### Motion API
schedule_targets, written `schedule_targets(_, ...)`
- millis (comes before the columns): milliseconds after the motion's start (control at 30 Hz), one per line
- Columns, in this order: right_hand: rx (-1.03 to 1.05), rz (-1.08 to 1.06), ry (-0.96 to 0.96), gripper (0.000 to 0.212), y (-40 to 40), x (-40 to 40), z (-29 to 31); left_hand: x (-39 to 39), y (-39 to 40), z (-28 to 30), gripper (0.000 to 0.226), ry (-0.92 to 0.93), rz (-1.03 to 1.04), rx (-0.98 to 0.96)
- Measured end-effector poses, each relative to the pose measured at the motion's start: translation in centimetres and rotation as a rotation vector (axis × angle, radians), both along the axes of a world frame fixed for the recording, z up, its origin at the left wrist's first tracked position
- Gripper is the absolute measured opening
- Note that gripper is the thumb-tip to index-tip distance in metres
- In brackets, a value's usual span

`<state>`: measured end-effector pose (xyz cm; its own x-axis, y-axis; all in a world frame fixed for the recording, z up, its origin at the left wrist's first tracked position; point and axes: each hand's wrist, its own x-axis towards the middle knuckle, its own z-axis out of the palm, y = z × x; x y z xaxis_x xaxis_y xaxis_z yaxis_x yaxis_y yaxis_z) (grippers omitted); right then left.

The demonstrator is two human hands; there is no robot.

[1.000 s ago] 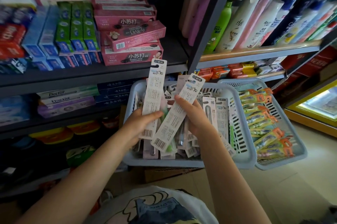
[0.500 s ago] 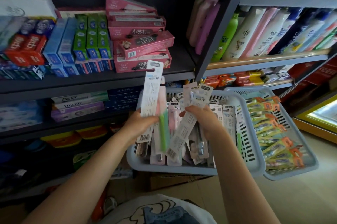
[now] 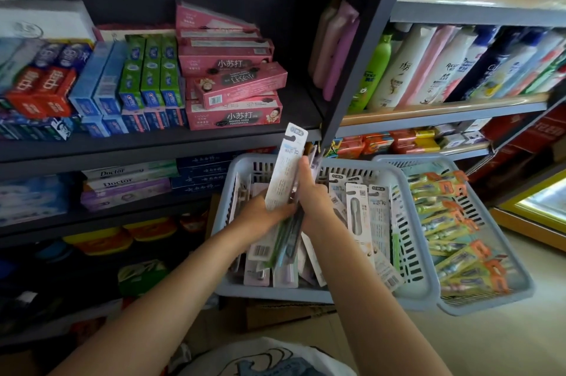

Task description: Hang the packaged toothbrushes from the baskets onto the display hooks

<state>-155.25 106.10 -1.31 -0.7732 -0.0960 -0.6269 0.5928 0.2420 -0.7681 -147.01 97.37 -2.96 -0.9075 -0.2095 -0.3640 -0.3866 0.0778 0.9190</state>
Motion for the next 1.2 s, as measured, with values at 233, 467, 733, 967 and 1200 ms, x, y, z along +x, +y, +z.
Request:
schedule_targets(233,-0.198,0.012,0.004,0.090,0.6,-0.6,-1.4,-0.7,0.4,-1.2,0.047,-0.017,0.122,-0.016)
schedule_targets(467,-0.084,0.263,0.024,0.033,3.2,-1.8,-2.3,-0.8,0.2,-2.2,0.030,-0.090,0.401,0.186)
schedule_targets(733,-0.296,0.335,0.087,0.022,6.2,-3.0,-2.7,-1.1,1.0,-1.4,0.008,0.021,0.504,0.238)
schedule_targets(967,-0.564,0.403,0.141,0.023,5.0,-2.3,0.6,0.1,-0.4,2.8,0.011,0.170,0.676,0.162)
schedule_targets(1200,-0.578,0.578,0.421,0.021,-1.6,1.2,6.7,3.5,-5.5,9.5,0.009,0.397,0.787,0.095)
